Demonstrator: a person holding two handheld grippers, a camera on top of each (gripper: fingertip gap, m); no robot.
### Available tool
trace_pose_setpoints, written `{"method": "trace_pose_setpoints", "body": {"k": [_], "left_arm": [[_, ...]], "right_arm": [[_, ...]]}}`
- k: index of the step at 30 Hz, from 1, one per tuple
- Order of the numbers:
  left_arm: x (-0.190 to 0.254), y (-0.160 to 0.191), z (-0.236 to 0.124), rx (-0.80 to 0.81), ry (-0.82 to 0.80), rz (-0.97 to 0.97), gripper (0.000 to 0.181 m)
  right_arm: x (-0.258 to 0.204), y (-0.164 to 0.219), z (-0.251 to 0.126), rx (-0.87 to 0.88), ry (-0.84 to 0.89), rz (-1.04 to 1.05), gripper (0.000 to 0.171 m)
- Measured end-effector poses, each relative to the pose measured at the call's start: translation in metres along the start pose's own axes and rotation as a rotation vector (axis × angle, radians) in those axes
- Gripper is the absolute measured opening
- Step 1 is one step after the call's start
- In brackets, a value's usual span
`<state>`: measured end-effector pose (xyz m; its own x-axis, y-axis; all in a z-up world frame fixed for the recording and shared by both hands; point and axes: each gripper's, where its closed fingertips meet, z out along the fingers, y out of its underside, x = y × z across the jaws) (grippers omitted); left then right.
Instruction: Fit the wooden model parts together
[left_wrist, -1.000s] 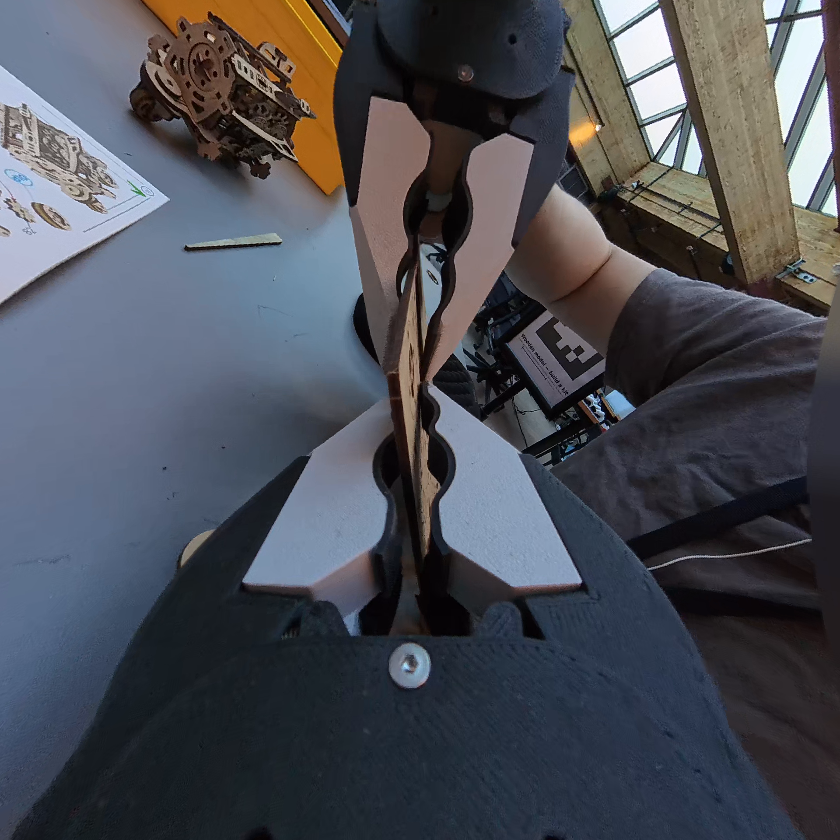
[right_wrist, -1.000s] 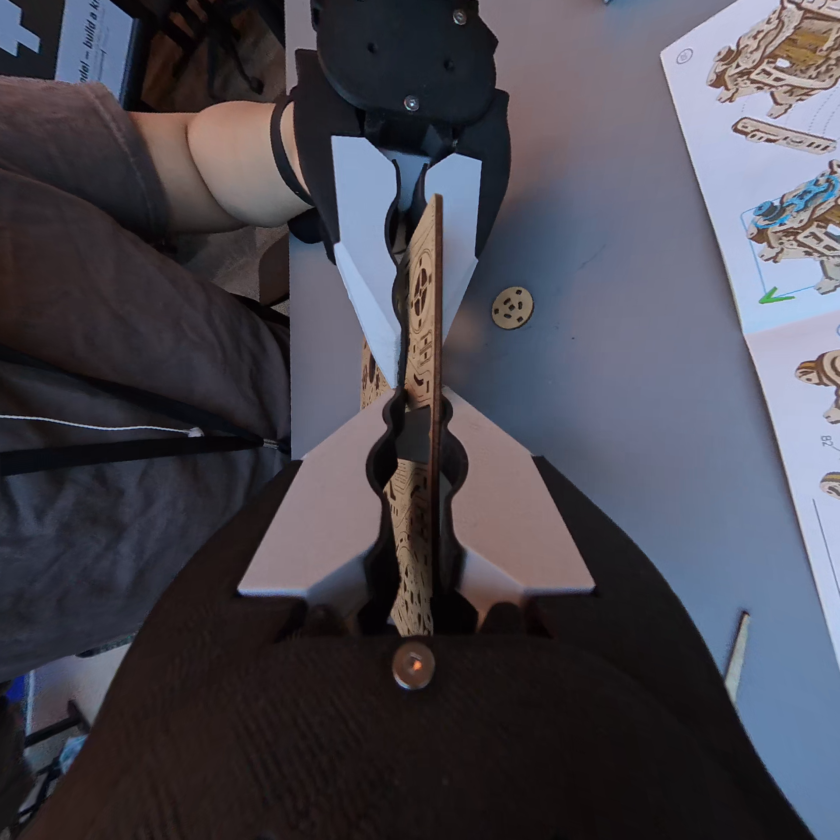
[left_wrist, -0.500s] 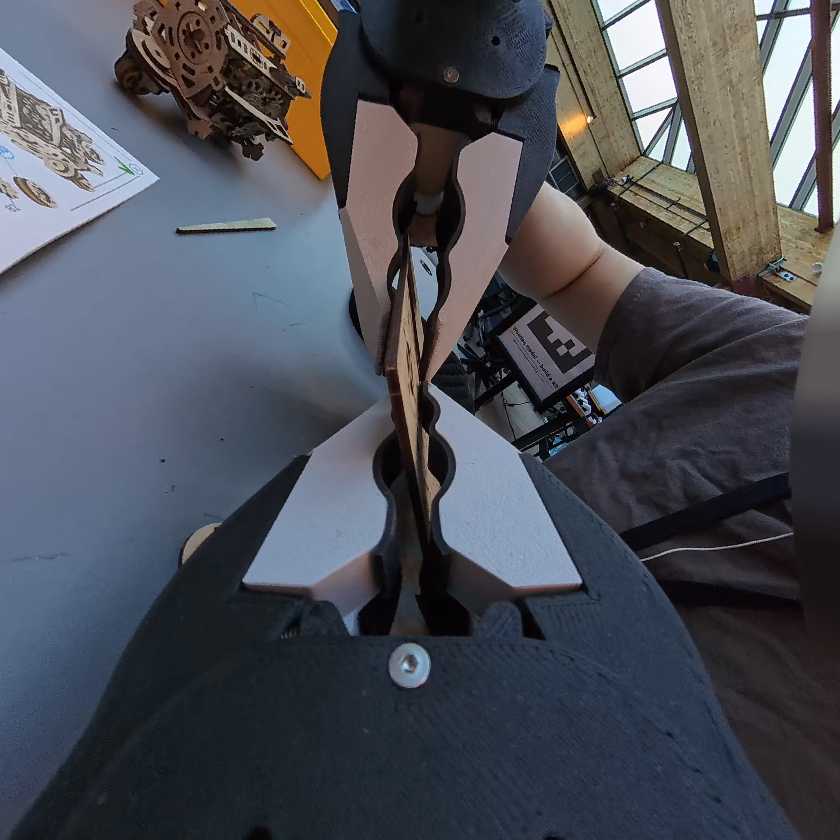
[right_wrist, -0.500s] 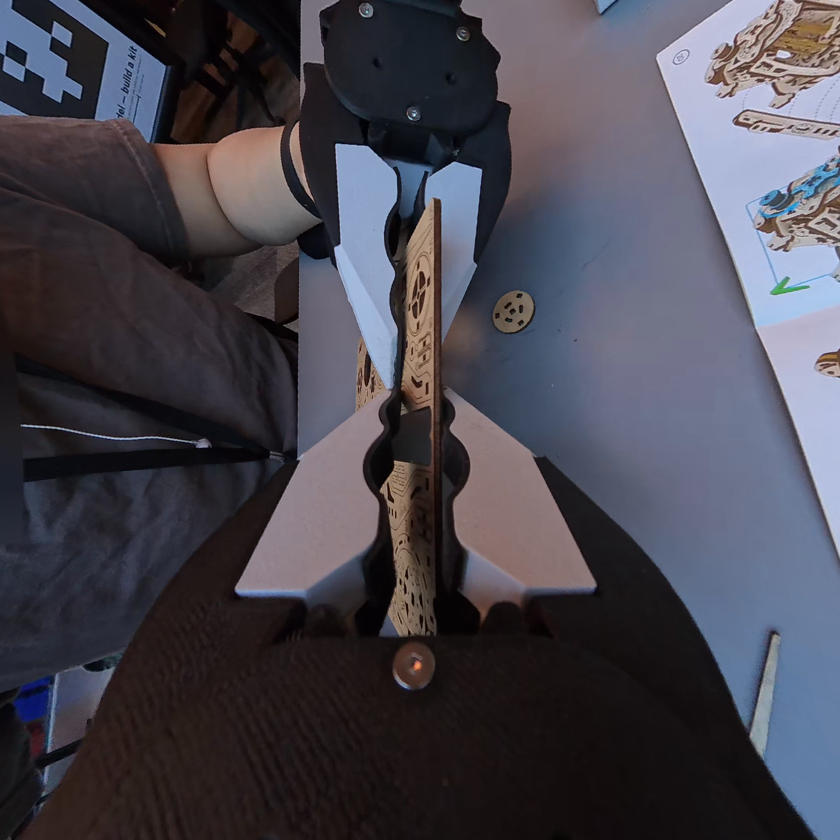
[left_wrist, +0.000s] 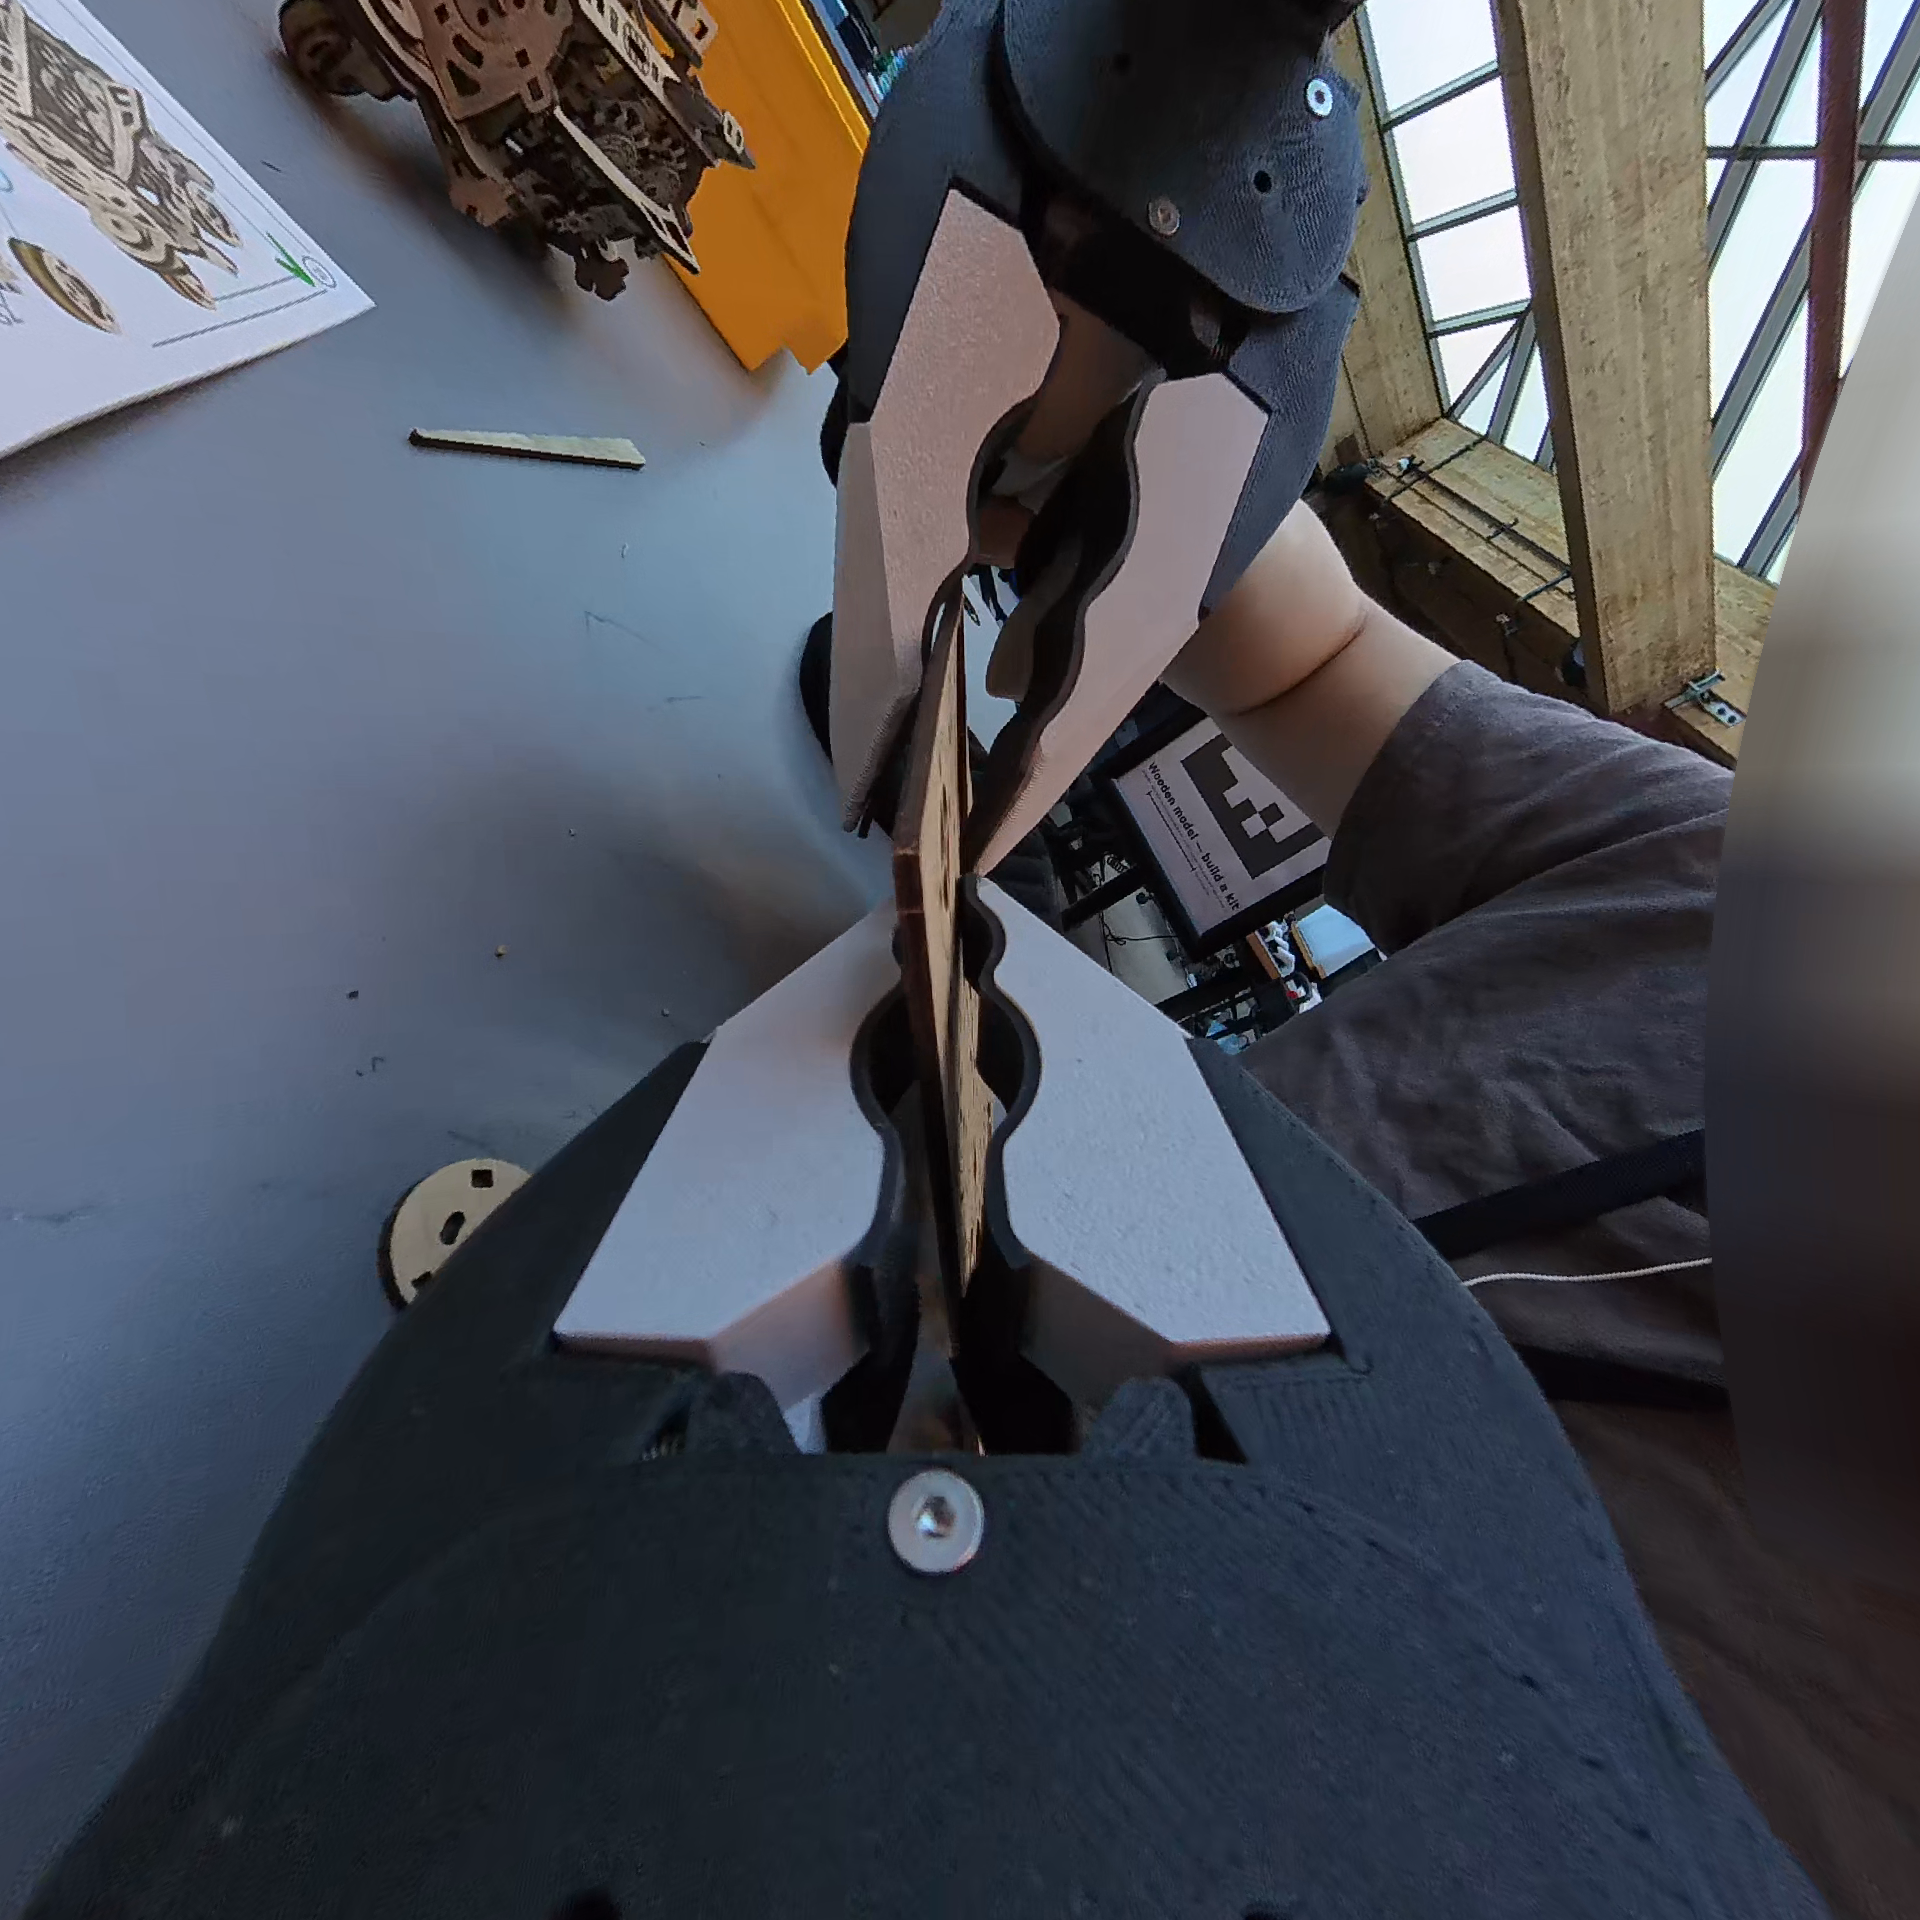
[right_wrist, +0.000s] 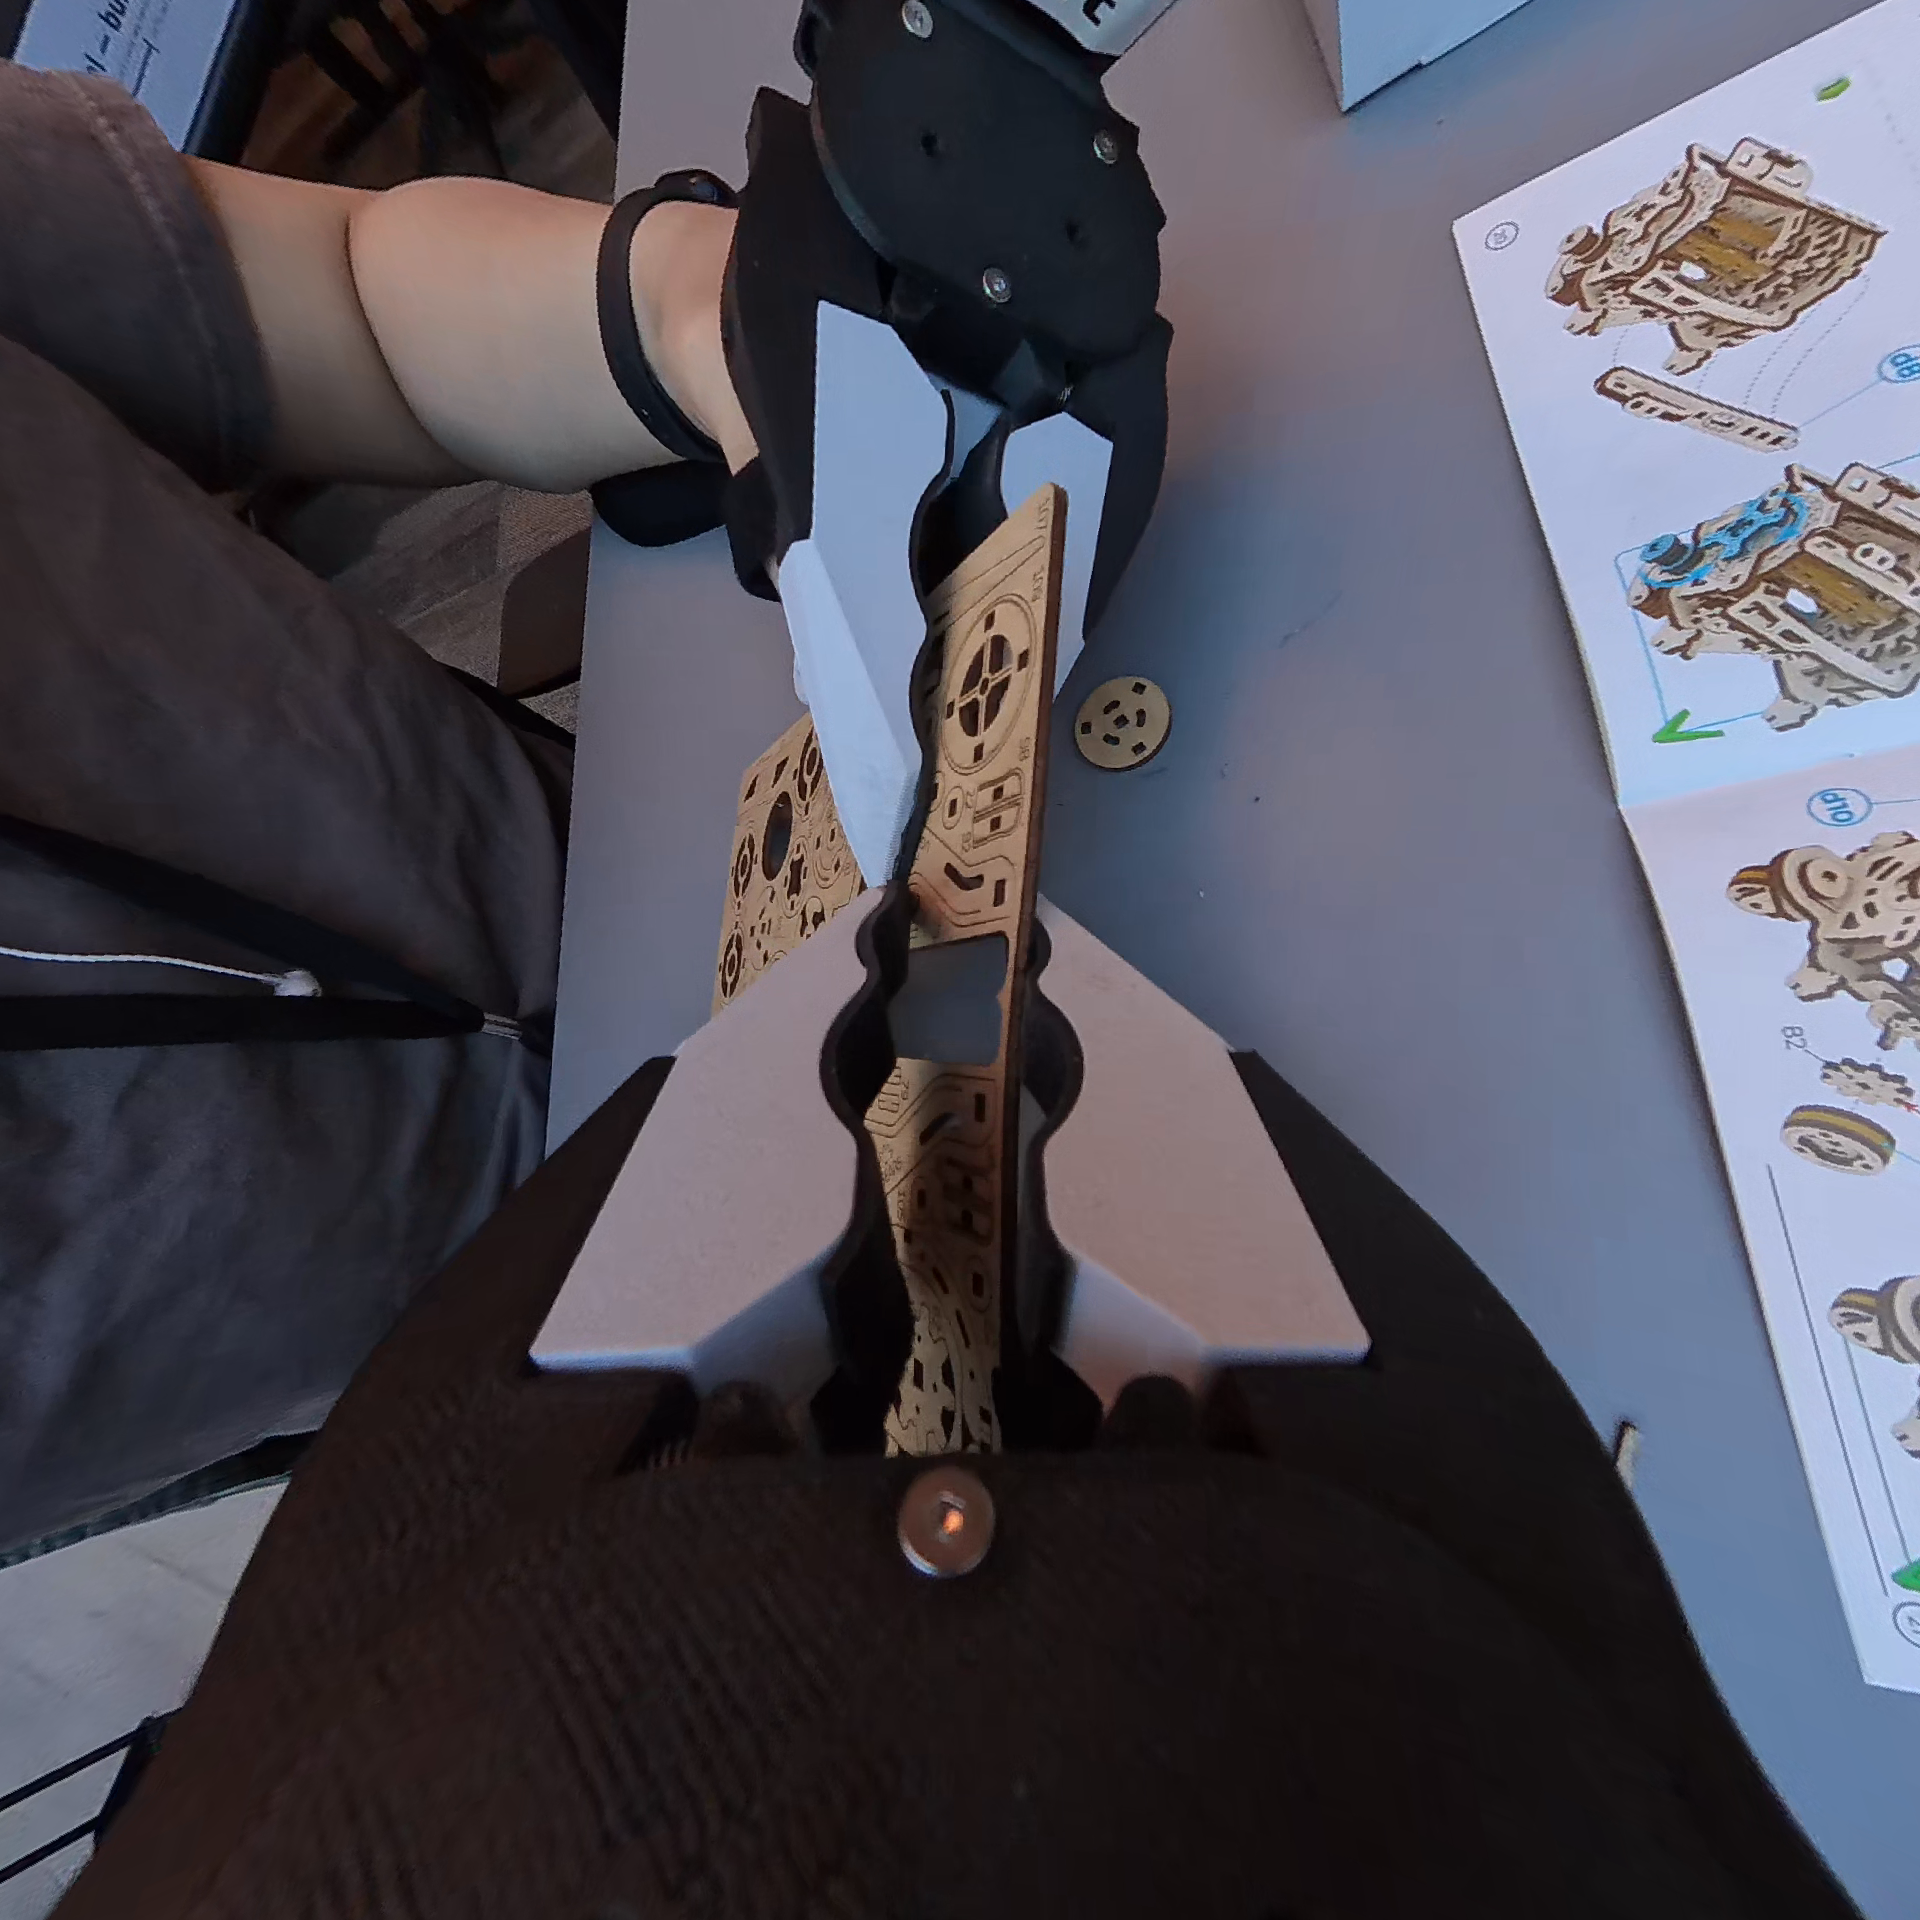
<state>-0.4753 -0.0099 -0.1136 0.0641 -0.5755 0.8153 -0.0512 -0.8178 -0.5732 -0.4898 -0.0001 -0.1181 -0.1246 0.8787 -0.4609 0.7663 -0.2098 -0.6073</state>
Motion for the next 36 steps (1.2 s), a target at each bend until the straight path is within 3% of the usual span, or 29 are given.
{"method": "trace_pose_setpoints", "body": {"k": [14, 19, 21, 24, 27, 32, 36], "left_arm": [[-0.002, -0.001, -0.001, 0.009, -0.017, 0.005, 0.001], [0.003, -0.004, 0.0, 0.014, -0.023, 0.086, 0.001], [0.004, -0.004, -0.001, 0.013, -0.022, 0.092, 0.001], [0.002, -0.006, -0.002, 0.026, -0.027, 0.077, 0.001], [-0.002, -0.008, -0.001, 0.034, -0.073, 0.079, 0.001], [0.007, -0.013, 0.003, 0.08, -0.102, 0.105, 0.001], [0.012, -0.013, 0.008, 0.106, -0.119, 0.124, 0.001]], "right_arm": [[0.003, -0.001, 0.0, -0.009, 0.068, -0.087, 0.018], [-0.001, -0.003, -0.007, 0.049, -0.038, 0.066, 0.017], [-0.001, -0.009, -0.014, 0.104, -0.036, 0.039, 0.019], [-0.001, -0.027, -0.036, 0.2, 0.074, -0.026, 0.025], [-0.014, -0.043, -0.056, 0.35, 0.2, 0.034, 0.006], [-0.009, -0.001, -0.044, 0.392, 0.461, 0.211, 0.001], [-0.017, 0.003, -0.032, 0.536, 0.382, 0.363, 0.008]]}}
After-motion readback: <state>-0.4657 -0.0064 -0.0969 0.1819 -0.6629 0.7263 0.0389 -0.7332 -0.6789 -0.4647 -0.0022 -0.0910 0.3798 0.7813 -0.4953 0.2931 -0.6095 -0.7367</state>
